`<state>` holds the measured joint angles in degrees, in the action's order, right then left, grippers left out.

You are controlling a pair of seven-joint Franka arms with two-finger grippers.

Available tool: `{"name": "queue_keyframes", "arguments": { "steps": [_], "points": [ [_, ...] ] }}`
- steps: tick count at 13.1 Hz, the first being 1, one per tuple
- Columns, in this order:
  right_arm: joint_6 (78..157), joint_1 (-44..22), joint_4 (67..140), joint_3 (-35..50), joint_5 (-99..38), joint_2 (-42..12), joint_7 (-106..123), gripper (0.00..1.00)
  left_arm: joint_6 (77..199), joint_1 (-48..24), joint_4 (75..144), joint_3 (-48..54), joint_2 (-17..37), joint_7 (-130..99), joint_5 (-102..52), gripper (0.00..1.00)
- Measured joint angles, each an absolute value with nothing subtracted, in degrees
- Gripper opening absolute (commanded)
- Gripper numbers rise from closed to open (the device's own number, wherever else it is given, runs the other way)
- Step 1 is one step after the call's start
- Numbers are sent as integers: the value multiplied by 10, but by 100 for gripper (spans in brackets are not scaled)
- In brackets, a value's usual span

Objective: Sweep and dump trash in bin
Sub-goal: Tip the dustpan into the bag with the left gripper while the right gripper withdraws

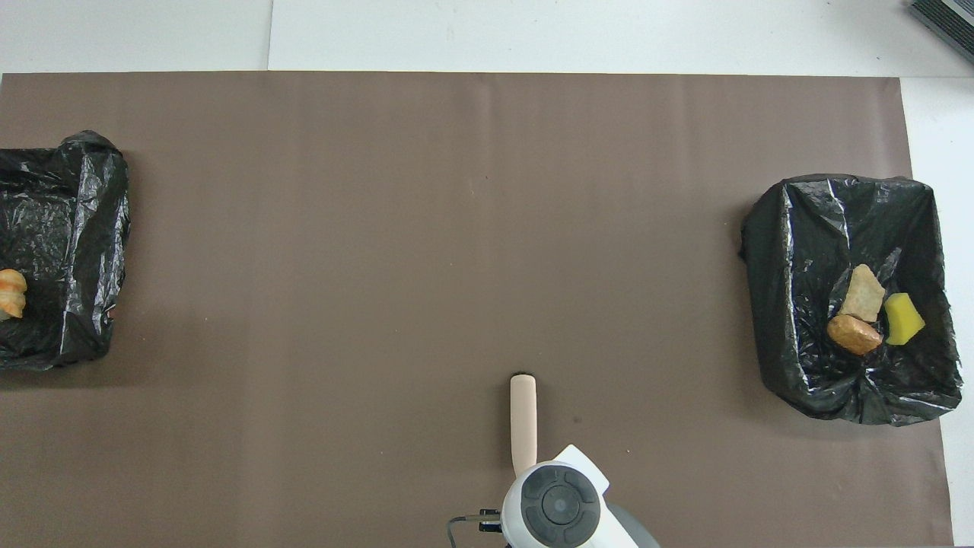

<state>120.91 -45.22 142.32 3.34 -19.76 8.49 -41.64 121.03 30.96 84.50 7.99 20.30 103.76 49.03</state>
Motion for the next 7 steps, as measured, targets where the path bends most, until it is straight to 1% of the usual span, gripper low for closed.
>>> {"name": "queue_keyframes", "arguments": {
  "steps": [1, 2, 3, 4, 5, 7],
  "points": [
    [1210, -451, 1423, 33, -204, 84, -416, 0, 1212, 309, 845, 81, 203, 1038, 505, 0],
    [1210, -450, 1424, 33, -207, 84, -416, 6, 1213, 308, 845, 81, 202, 1038, 520, 0],
    [1210, -450, 1424, 33, -209, 84, -416, 37, 1213, 307, 844, 81, 200, 1038, 533, 0],
    [1210, -448, 1424, 33, -210, 84, -416, 83, 1213, 306, 844, 81, 197, 1038, 545, 0],
    [1210, -446, 1424, 33, -210, 83, -416, 100, 1210, 304, 843, 81, 193, 1037, 555, 0],
    [1211, -446, 1421, 33, -210, 81, -416, 100, 1185, 292, 841, 81, 181, 1036, 572, 0]
  ]
}}
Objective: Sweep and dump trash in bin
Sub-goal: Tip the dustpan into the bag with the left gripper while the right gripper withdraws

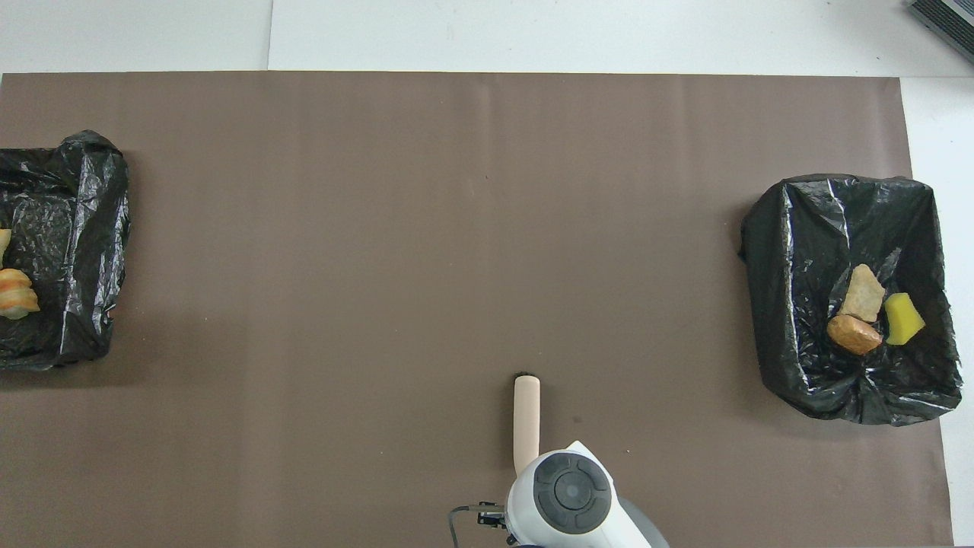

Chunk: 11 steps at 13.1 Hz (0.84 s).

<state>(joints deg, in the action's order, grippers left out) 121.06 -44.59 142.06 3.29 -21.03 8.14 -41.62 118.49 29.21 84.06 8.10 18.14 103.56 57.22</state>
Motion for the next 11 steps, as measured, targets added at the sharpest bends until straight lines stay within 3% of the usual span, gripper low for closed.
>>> {"name": "queue_keyframes", "arguments": {
  "steps": [4, 11],
  "points": [
    [1170, -429, 1369, 31, -209, 82, -411, 100, 1136, 270, 827, 85, 156, 1008, 569, 0],
    [995, -328, 1222, 25, -165, 90, -356, 100, 1044, 194, 827, 91, 122, 922, 448, 0]
  ]
}}
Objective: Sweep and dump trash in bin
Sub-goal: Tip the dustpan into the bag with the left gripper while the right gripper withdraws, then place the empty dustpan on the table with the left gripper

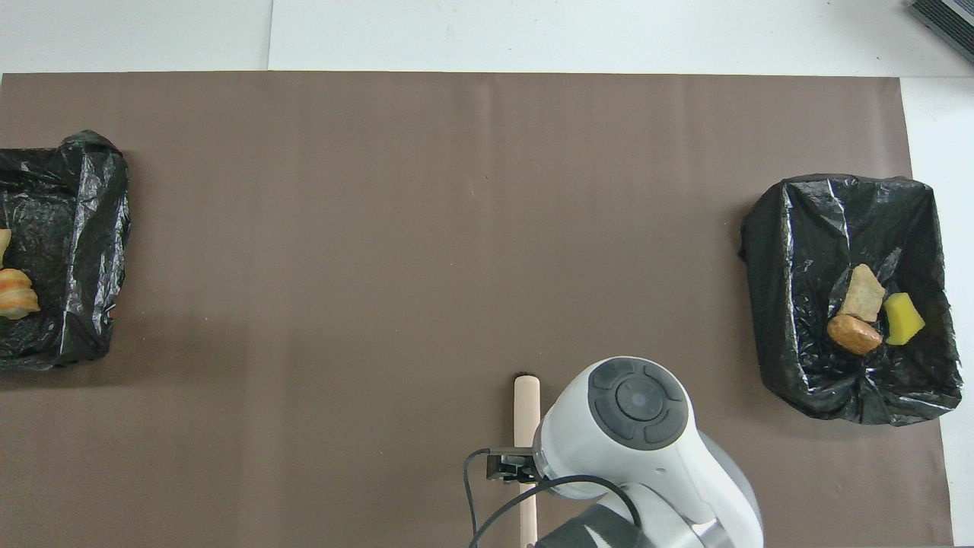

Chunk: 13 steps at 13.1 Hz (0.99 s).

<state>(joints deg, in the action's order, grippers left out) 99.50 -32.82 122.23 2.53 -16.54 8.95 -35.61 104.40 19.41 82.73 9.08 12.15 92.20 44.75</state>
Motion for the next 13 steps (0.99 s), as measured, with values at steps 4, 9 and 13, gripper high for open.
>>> {"name": "queue_keyframes", "arguments": {
  "steps": [4, 9, 13],
  "points": [
    [956, -253, 1186, 22, -133, 122, -287, 100, 975, 124, 828, 94, 122, 828, 395, 0],
    [952, -171, 1147, 18, -53, 155, -192, 100, 910, 3, 849, 98, 127, 579, 280, 0],
    [951, -91, 1109, 17, -12, 153, -86, 100, 908, -92, 872, 99, 140, 337, 168, 0]
  ]
}}
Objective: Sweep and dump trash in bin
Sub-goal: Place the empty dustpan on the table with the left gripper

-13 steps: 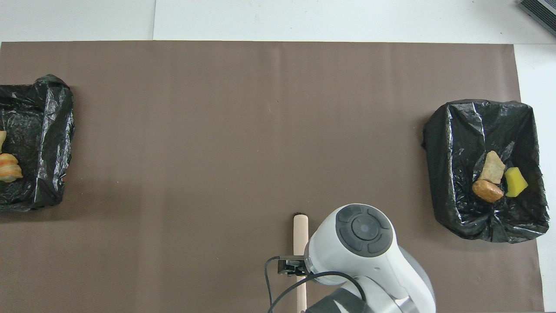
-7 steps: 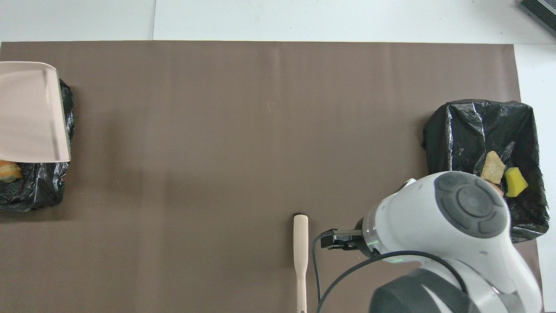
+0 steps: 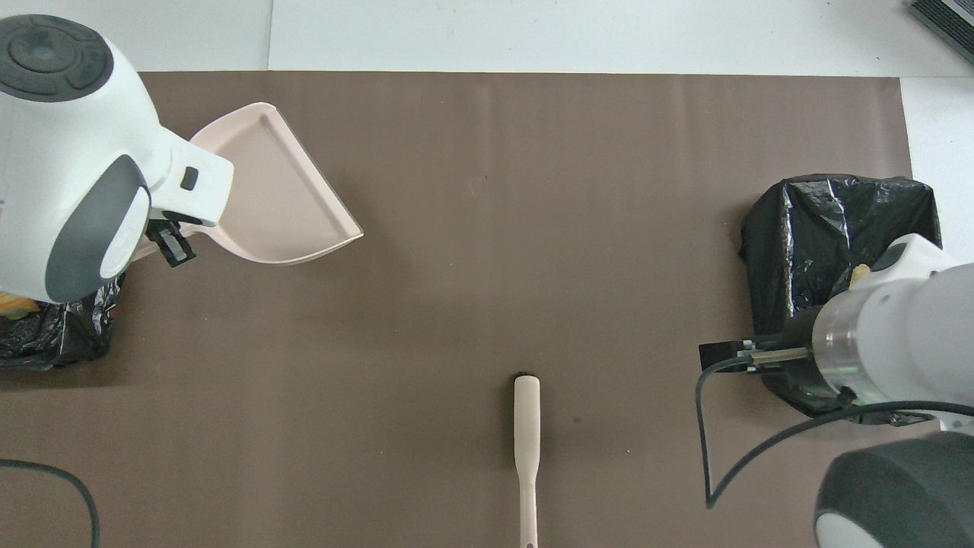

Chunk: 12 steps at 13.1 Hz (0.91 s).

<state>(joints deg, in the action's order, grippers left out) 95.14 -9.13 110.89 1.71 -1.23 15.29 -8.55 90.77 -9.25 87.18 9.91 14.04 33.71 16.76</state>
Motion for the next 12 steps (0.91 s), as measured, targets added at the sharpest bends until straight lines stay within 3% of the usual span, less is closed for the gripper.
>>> {"name": "queue_keyframes", "arguments": {
  "steps": [7, 12],
  "points": [
    [902, -17, 1036, 1, -10, 146, -51, 100, 1043, -260, 858, 100, 249, -142, 48, 0],
    [856, -8, 919, -4, -10, 47, -51, 100, 1054, -310, 726, 97, 357, -312, 40, 0]
  ]
}}
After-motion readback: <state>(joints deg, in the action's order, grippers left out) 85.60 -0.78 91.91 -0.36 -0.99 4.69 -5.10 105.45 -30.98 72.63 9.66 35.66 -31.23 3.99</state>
